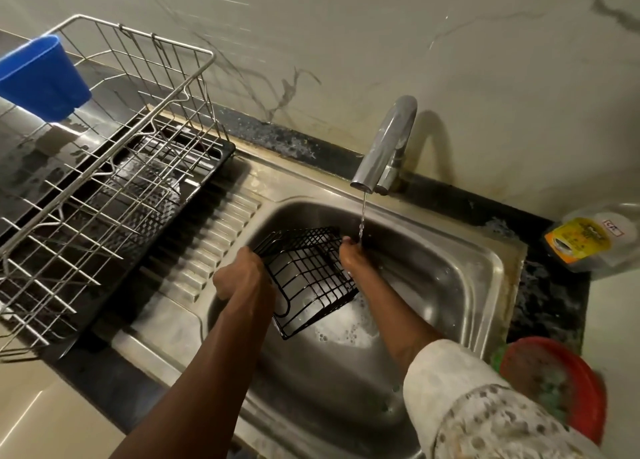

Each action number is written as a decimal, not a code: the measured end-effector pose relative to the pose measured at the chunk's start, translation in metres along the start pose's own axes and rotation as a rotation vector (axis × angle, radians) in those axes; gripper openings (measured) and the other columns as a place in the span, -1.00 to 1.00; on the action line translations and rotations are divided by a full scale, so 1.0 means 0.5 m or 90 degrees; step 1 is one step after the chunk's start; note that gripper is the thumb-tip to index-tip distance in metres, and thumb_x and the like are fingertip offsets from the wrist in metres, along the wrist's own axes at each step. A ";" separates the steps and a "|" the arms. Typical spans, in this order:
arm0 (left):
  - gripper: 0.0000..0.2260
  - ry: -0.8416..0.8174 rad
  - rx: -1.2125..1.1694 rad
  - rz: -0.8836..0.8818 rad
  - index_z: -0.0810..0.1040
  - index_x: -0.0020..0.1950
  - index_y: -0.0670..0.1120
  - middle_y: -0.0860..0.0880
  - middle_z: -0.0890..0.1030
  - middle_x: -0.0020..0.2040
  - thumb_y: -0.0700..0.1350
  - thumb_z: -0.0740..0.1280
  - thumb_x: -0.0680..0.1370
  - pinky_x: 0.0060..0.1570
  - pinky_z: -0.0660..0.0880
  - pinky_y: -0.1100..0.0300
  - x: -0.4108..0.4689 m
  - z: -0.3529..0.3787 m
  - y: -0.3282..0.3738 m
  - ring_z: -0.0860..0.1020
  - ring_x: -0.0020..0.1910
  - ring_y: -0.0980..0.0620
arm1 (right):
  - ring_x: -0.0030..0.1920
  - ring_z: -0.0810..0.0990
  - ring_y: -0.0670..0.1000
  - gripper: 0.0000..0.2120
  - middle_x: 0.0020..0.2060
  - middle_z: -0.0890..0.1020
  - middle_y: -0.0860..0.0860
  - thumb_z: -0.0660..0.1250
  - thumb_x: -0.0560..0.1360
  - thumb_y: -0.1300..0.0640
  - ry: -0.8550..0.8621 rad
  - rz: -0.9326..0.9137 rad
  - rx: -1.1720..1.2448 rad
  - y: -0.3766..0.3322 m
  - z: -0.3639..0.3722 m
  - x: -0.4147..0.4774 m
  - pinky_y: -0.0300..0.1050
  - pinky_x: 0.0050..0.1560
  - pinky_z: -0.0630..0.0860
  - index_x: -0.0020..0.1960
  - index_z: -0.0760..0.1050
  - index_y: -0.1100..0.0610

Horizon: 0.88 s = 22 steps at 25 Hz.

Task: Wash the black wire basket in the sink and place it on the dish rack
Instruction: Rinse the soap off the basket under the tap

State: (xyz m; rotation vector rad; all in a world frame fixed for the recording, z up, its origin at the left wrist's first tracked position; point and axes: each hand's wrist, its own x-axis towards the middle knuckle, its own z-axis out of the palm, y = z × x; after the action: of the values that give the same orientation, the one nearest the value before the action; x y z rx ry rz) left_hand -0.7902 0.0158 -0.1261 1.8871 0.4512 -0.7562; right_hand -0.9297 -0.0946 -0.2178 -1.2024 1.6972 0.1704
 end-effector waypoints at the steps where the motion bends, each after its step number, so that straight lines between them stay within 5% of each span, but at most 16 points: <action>1: -0.58 0.029 -0.027 -0.018 0.48 0.40 -0.19 -0.06 0.48 0.01 -0.03 0.32 0.59 -0.04 0.56 0.05 0.003 -0.003 -0.003 0.50 -0.08 -0.04 | 0.51 0.26 0.27 -0.30 0.53 0.29 0.22 -0.15 0.64 -0.30 0.000 -0.014 -0.010 -0.002 0.004 -0.007 0.26 0.51 0.09 0.55 0.26 0.14; 3: -0.62 0.080 -0.068 -0.034 0.47 0.37 -0.19 0.00 0.44 -0.12 -0.03 0.27 0.61 -0.23 0.43 0.17 0.002 -0.003 -0.007 0.44 -0.21 0.03 | 0.45 0.36 0.28 -0.16 0.47 0.38 0.20 -0.19 0.54 -0.46 0.021 -0.059 -0.007 0.004 0.003 -0.033 0.31 0.45 0.22 0.51 0.35 0.08; 5: -0.64 0.061 -0.025 -0.008 0.50 0.34 -0.19 0.01 0.44 -0.17 -0.01 0.28 0.62 -0.24 0.44 0.16 0.004 -0.001 -0.021 0.45 -0.22 0.03 | 0.26 0.53 0.23 -0.18 0.28 0.56 0.16 -0.18 0.55 -0.46 0.068 -0.072 -0.019 0.021 -0.010 -0.032 0.15 0.31 0.41 0.32 0.52 0.10; 11: -0.54 0.023 0.024 0.004 0.60 0.27 -0.19 -0.12 0.67 -0.05 0.06 0.39 0.47 0.12 0.65 -0.06 0.022 -0.021 -0.074 0.68 -0.03 -0.15 | -0.10 0.56 0.10 -0.39 -0.10 0.59 0.09 -0.09 0.64 -0.30 0.229 -0.085 0.019 0.064 -0.046 -0.043 0.00 0.00 0.44 -0.10 0.56 0.09; 14: -0.76 -0.076 0.054 0.029 0.61 0.19 -0.12 -0.04 0.58 -0.23 -0.03 0.30 0.61 -0.33 0.55 0.11 0.040 -0.034 -0.064 0.53 -0.35 0.02 | -0.12 0.56 0.10 -0.36 -0.14 0.61 0.09 -0.08 0.65 -0.25 0.244 -0.088 0.084 0.067 -0.065 -0.050 -0.03 -0.05 0.43 -0.06 0.60 0.16; 16: -0.70 -0.148 0.102 0.029 0.63 0.20 -0.19 -0.03 0.54 -0.32 -0.04 0.21 0.64 -0.50 0.39 0.23 0.073 -0.039 -0.060 0.45 -0.51 0.08 | -0.11 0.59 0.11 -0.40 -0.09 0.66 0.12 -0.06 0.64 -0.22 0.249 -0.096 0.127 0.063 -0.067 -0.050 -0.02 -0.04 0.45 -0.01 0.63 0.15; 18: -0.61 -0.209 0.168 0.014 0.62 0.22 -0.27 -0.06 0.57 -0.31 -0.04 0.15 0.65 -0.46 0.40 0.20 0.097 -0.047 -0.059 0.48 -0.55 0.07 | -0.08 0.60 0.11 -0.46 -0.05 0.67 0.11 -0.01 0.63 -0.19 0.253 -0.093 0.145 0.064 -0.071 -0.053 -0.01 -0.01 0.48 0.04 0.63 0.12; 22: -0.72 -0.300 0.281 -0.024 0.61 0.08 -0.19 -0.17 0.63 -0.16 -0.10 0.14 0.71 -0.22 0.48 0.06 0.099 -0.080 -0.061 0.57 -0.28 -0.09 | -0.11 0.59 0.08 -0.60 -0.08 0.67 0.06 0.10 0.62 -0.17 0.230 -0.146 0.170 0.060 -0.082 -0.072 0.00 0.02 0.55 0.08 0.60 0.04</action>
State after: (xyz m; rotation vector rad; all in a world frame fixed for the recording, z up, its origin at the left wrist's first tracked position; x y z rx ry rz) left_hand -0.7604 0.0636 -0.1684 2.0105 0.0168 -1.3705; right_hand -0.9791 -0.0814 -0.1820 -1.2651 1.7998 -0.4244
